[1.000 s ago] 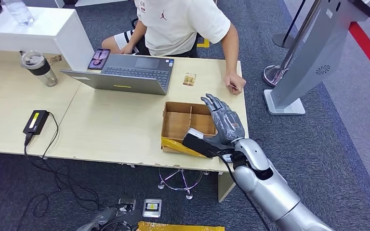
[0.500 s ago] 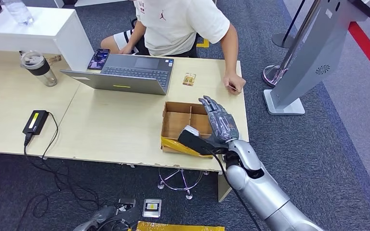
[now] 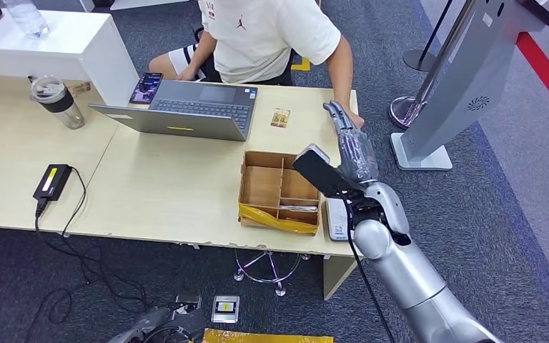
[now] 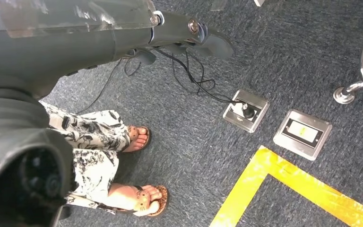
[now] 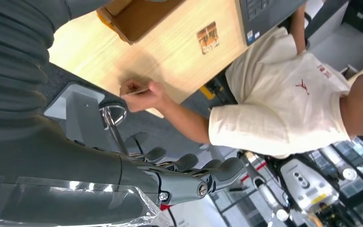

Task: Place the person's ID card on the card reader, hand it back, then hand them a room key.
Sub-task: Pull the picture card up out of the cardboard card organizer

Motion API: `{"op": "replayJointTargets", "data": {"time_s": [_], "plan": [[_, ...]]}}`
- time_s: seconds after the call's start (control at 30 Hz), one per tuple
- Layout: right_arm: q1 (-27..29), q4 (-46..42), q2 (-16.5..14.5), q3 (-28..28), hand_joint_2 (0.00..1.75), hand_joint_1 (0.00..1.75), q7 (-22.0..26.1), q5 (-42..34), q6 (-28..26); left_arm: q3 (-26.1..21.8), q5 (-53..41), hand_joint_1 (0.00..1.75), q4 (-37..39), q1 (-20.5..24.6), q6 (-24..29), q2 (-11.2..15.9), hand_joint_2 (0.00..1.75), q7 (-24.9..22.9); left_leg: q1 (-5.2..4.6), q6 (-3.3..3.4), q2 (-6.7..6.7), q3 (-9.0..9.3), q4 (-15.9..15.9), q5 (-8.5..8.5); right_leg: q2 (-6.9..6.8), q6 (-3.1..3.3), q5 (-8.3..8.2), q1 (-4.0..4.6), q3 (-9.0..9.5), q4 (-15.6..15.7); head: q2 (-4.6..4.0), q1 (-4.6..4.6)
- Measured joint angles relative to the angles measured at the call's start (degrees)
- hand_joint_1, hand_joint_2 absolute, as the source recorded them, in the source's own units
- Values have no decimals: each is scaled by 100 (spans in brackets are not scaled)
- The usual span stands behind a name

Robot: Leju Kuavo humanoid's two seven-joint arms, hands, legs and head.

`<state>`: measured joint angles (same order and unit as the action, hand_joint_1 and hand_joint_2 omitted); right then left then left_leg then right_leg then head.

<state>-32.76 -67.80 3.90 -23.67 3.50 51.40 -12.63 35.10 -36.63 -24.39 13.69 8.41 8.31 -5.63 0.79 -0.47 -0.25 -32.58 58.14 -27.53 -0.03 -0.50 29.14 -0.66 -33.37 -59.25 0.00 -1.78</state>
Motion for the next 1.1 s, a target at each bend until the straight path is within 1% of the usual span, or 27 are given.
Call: {"op": "replayJointTargets", "data": {"time_s": [0.1, 0.23, 0.5, 0.7, 0.97, 1.1], "plan": [[219, -282, 36, 3, 175, 0, -99, -39, 297, 0, 2, 0, 11, 2, 9, -1, 0, 1, 0, 0, 2, 0, 0, -1, 1, 0, 0, 0, 0, 0, 0, -1], [481, -636, 72, -34, 175, 0, -208, 8, 530, 0, 22, 0, 16, 2, 30, -4, 0, 1, 0, 0, 3, -1, 0, -1, 1, 0, 0, 0, 0, 0, 0, -1], [911, -1054, 146, -200, 175, 0, -432, 216, 798, -10, 140, 0, 45, -4, 120, -11, 0, -1, 0, 0, 3, -2, 0, -1, 1, 0, 0, 0, 1, 0, 0, 1], [1101, -1077, 183, -360, 175, 0, -451, 509, 749, -39, 279, 0, 62, -63, 256, -10, 0, -28, 0, 0, 4, -3, -1, -1, 1, 0, 0, 0, 1, 0, 0, -1], [1109, -929, 173, -512, 175, 0, -400, 830, 631, -54, 409, 0, 61, -149, 321, 4, 0, -49, 0, 0, 3, -4, -1, -1, 0, 0, 0, 0, 1, 0, 0, -1], [1100, -718, 148, -582, 175, 0, -378, 1037, 453, -56, 434, 0, 61, -188, 354, 15, 0, -67, 0, 0, 2, -5, -1, -1, -1, 0, 0, 0, 1, 0, 0, -1]]}}
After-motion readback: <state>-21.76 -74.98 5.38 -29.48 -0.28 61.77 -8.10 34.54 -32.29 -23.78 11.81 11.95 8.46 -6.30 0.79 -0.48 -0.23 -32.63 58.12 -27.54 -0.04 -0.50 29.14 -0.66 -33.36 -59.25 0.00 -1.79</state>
